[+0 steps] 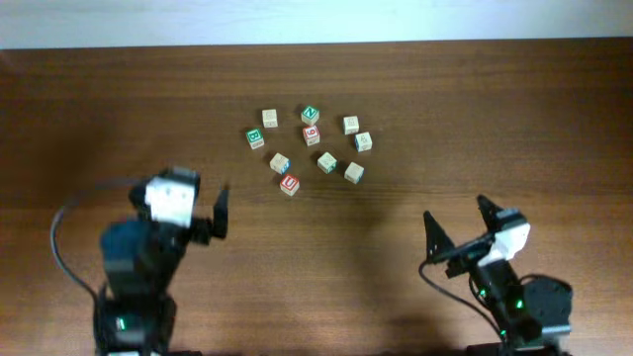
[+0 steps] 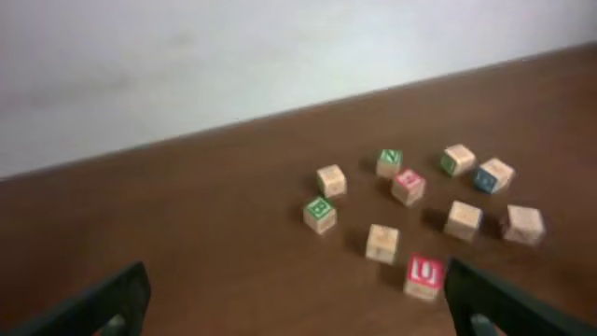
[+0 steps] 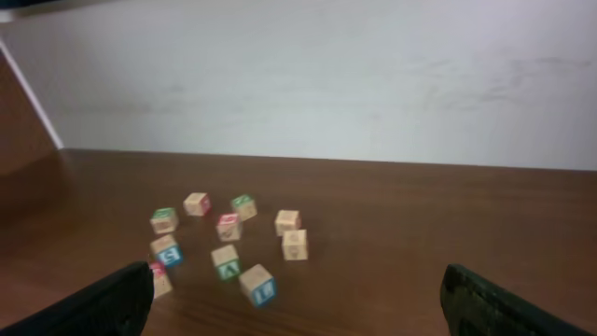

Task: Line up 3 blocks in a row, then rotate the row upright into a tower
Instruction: 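Raise both arms and move right gripper over the block cluster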

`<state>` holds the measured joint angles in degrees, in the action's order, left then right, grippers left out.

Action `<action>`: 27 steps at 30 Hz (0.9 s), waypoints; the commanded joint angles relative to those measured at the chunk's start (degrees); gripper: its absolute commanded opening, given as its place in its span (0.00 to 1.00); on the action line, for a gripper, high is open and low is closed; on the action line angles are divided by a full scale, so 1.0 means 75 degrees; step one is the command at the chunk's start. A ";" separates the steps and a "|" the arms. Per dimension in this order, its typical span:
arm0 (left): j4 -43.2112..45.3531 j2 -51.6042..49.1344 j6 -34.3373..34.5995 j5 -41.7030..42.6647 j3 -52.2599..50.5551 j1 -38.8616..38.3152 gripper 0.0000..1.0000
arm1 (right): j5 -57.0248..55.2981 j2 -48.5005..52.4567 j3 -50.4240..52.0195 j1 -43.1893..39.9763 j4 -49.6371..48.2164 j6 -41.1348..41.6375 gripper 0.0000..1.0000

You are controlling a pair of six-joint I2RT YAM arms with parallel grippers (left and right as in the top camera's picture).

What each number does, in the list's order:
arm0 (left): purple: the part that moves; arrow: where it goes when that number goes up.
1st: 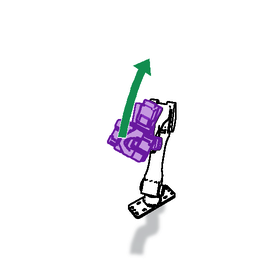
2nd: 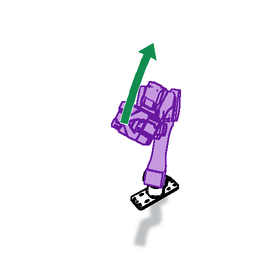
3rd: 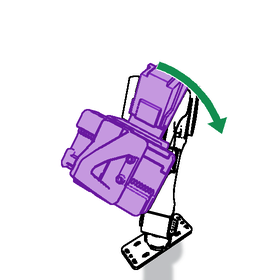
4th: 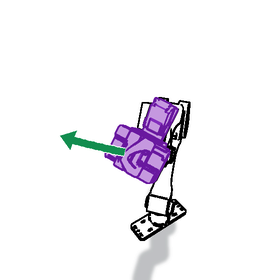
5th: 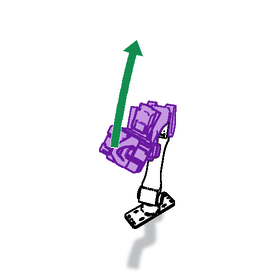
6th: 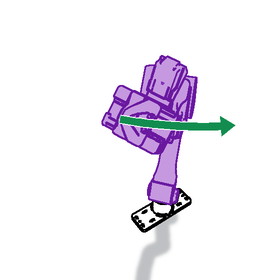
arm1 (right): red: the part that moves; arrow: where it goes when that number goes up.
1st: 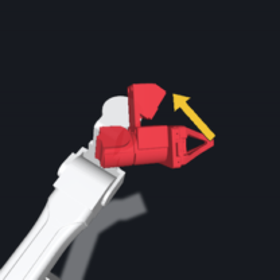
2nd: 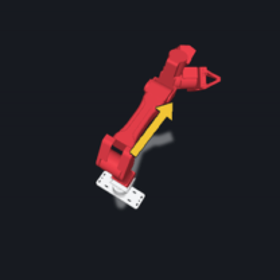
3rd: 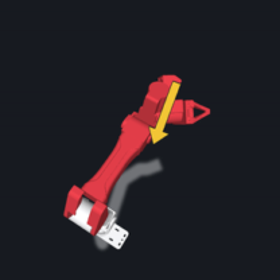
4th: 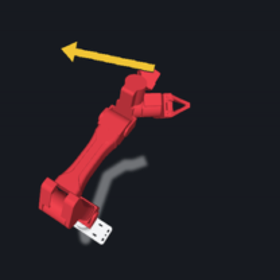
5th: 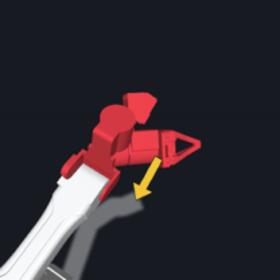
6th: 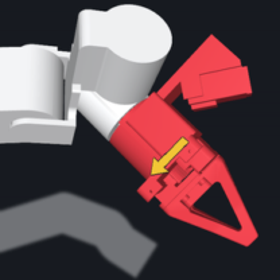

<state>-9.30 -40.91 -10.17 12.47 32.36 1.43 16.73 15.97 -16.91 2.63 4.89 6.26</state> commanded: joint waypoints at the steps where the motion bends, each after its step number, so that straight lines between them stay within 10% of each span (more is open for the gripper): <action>1: -0.1116 -0.1740 0.0064 0.0857 0.1801 0.0032 0.99 | 0.0612 0.1309 -0.1259 -0.0055 0.0271 0.0093 0.98; 7: -0.4494 -0.4928 0.0064 0.1749 0.5697 0.0029 0.99 | 0.1699 0.5622 -0.5622 -0.0055 0.3576 0.0090 0.98; 13: -0.4549 -0.5671 0.0061 0.2369 0.6100 0.0029 0.99 | 0.3045 0.9177 -0.8836 -0.0055 0.6050 0.0090 0.98; 19: -0.4911 -0.5694 0.0061 0.2396 0.6100 0.0023 0.99 | 0.4756 1.1450 -0.9113 0.0003 0.4922 0.0291 0.99; 27: -0.4657 -0.5703 0.1061 0.0930 0.6091 0.0023 1.00 | -0.0970 1.2893 -0.9113 0.1900 0.4800 0.5062 0.73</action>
<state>-44.36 -83.37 -8.71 27.68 77.01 1.48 26.39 111.00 -84.14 13.19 41.10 30.50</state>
